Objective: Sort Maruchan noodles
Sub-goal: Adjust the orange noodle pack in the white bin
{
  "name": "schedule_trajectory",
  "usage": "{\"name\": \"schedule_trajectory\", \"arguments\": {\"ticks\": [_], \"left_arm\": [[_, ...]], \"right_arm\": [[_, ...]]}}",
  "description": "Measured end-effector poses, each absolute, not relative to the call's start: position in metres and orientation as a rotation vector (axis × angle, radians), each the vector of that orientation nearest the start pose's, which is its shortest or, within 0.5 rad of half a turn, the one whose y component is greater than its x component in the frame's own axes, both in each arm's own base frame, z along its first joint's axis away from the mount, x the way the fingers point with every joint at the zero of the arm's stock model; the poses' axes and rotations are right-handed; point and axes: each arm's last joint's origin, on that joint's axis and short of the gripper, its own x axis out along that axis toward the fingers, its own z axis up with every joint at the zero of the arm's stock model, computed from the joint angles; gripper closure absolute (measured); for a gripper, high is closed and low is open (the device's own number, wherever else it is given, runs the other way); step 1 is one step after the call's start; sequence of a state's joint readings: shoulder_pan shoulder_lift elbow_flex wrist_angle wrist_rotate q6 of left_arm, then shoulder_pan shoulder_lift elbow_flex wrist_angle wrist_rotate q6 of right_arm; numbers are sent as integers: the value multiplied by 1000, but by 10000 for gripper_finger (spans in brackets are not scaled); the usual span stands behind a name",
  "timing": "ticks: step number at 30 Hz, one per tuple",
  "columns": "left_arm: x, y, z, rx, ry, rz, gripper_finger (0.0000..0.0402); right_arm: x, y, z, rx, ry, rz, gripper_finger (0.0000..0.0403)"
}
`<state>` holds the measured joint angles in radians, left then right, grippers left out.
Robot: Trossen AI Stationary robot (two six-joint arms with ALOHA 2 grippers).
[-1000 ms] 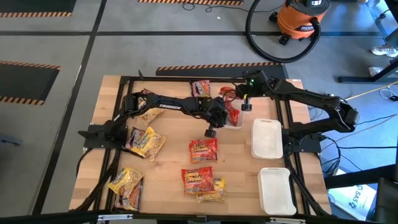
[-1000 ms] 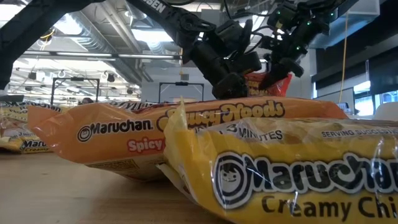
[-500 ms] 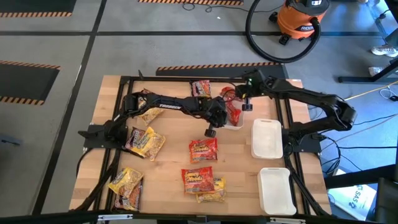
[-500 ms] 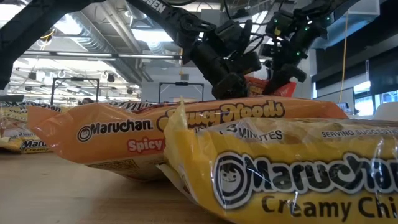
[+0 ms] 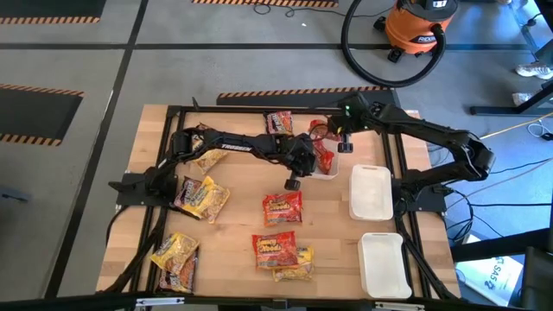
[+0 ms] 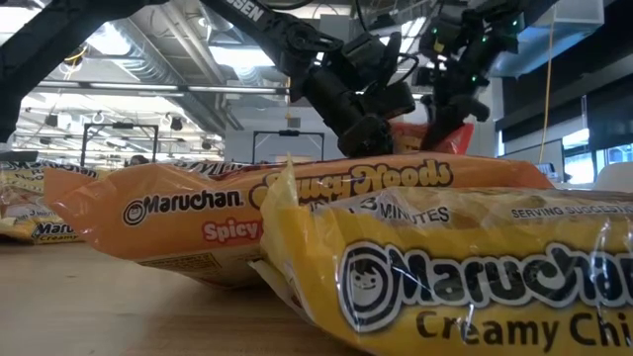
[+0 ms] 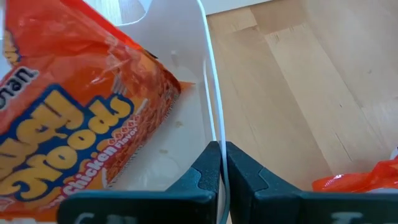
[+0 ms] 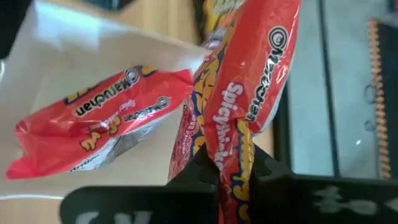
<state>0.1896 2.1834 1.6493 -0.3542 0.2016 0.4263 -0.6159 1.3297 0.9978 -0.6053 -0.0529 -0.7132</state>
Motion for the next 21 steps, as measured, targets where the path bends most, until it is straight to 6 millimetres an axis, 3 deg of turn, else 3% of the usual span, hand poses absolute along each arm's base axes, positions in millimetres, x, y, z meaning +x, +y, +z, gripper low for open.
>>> {"name": "schedule_trajectory", "arguments": {"ticks": [7, 21], "left_arm": [[467, 83, 172, 226, 849, -198, 395], [467, 82, 172, 220, 843, -218, 395]], "right_arm": [[226, -159, 242, -334, 1087, -176, 398], [235, -165, 230, -364, 1076, -128, 398]]}}
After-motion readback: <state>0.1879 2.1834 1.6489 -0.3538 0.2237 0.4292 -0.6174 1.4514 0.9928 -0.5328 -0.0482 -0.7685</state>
